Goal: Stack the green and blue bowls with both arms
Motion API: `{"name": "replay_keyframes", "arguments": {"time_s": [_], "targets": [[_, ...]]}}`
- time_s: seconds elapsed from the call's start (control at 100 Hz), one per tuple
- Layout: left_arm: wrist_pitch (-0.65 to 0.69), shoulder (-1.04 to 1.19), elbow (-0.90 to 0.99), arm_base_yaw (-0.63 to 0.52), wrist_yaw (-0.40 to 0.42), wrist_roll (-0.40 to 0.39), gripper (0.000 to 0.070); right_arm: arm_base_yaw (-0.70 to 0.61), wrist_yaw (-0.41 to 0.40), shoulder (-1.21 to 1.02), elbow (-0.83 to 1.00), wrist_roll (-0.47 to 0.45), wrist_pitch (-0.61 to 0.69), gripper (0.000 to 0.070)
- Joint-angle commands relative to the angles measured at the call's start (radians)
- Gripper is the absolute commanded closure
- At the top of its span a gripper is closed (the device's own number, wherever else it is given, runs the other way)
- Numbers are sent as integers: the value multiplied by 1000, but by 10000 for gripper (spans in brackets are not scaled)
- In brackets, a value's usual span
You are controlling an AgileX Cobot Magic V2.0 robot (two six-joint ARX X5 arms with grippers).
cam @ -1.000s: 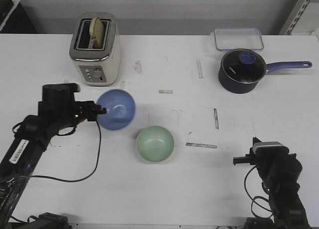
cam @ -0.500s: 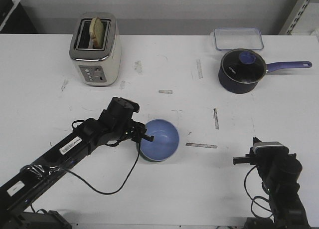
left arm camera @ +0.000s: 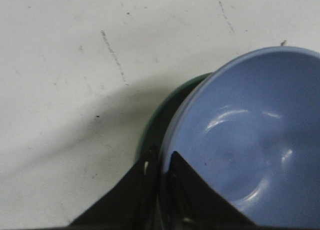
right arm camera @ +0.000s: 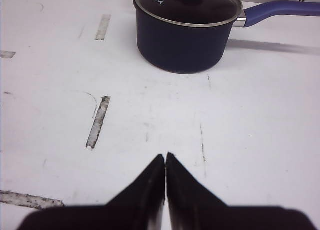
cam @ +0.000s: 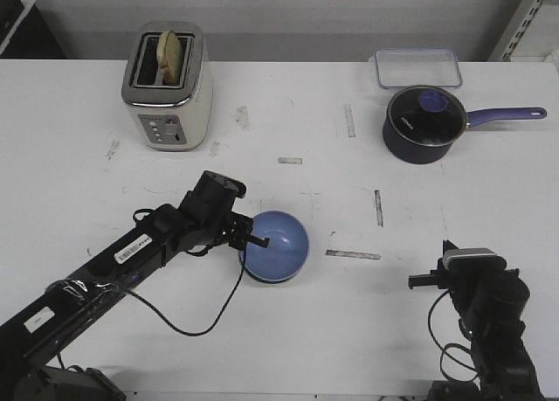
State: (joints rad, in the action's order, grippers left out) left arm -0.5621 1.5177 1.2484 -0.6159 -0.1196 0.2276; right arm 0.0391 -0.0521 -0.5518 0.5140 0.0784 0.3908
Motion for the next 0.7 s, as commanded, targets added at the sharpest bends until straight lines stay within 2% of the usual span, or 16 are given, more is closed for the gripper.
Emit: {"name": "replay_keyframes", "arguments": {"time_s": [0.0, 0.07, 0.13, 0.24, 0.39, 0.45, 0.53, 0.58, 0.69], "targets": [[3, 11, 20, -7, -40, 3, 500, -2, 0, -6, 5, -3, -8, 700], [3, 10, 21, -7, -58, 3, 357, -2, 0, -6, 5, -3, -8, 700], [0, 8, 24, -7, -62, 3, 286, -2, 0, -6, 5, -3, -8, 700], [-38, 8, 64, -6, -61, 0, 239, -2, 0, -6, 5, -3, -9, 700], [-135, 7, 181, 11, -60, -49, 242, -2, 0, -6, 5, -3, -9, 700], [-178, 7, 240, 21, -49, -74, 256, -2, 0, -6, 5, -3, -9, 700], [-224, 6, 319, 36, 7, -85, 282, -2, 0, -6, 5, -3, -9, 700], [-253, 5, 365, 46, 50, -89, 362, -2, 0, -6, 5, -3, -9, 700], [-311, 2, 444, 72, 147, -109, 594, -2, 0, -6, 5, -3, -10, 700]]}}
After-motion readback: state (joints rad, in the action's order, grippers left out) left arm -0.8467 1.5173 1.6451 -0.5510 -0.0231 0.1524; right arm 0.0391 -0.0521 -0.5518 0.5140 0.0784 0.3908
